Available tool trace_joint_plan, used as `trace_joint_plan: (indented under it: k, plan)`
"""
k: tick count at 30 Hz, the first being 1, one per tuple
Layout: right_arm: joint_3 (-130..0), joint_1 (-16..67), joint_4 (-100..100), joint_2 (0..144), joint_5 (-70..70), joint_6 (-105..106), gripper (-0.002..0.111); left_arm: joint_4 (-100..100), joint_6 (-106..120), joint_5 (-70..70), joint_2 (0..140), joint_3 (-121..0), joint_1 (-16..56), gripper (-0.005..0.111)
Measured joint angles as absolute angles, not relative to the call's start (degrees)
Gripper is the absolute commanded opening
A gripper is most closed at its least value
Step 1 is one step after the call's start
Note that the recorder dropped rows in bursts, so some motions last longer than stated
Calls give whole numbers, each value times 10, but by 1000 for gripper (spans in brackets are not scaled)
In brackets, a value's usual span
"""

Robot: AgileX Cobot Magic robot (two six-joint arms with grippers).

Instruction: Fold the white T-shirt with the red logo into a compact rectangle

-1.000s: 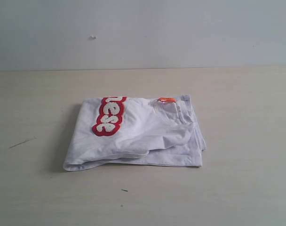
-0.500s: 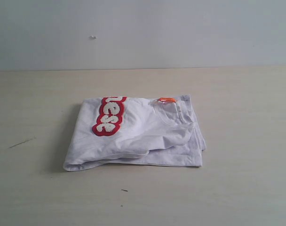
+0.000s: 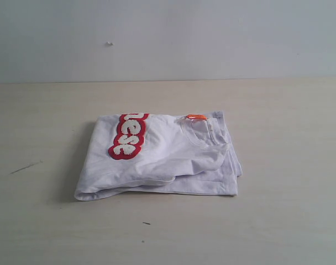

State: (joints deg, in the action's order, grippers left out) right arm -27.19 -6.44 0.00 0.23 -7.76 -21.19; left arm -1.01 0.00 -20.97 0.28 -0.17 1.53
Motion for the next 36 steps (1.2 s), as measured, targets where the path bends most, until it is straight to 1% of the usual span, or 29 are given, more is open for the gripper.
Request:
trace_joint_plan:
  k: [6,13,23,27,36]
  plan:
    - [-177,-64,0,2,-89,-212,0,-10,0,-210,3,-2,15,0]
    - [-106,-64,-51,2,-89,-212,0,-10,0,-210,3,-2,15,0]
    - [-9,-64,-57,2,-108,-212,0,-10,0,-210,3,-2,15,0]
    - [-3,-64,-62,2,-157,-212,0,-10,0,-210,3,-2,15,0]
    - [-3,-64,-68,2,-166,-212,0,-10,0,-210,3,-2,15,0]
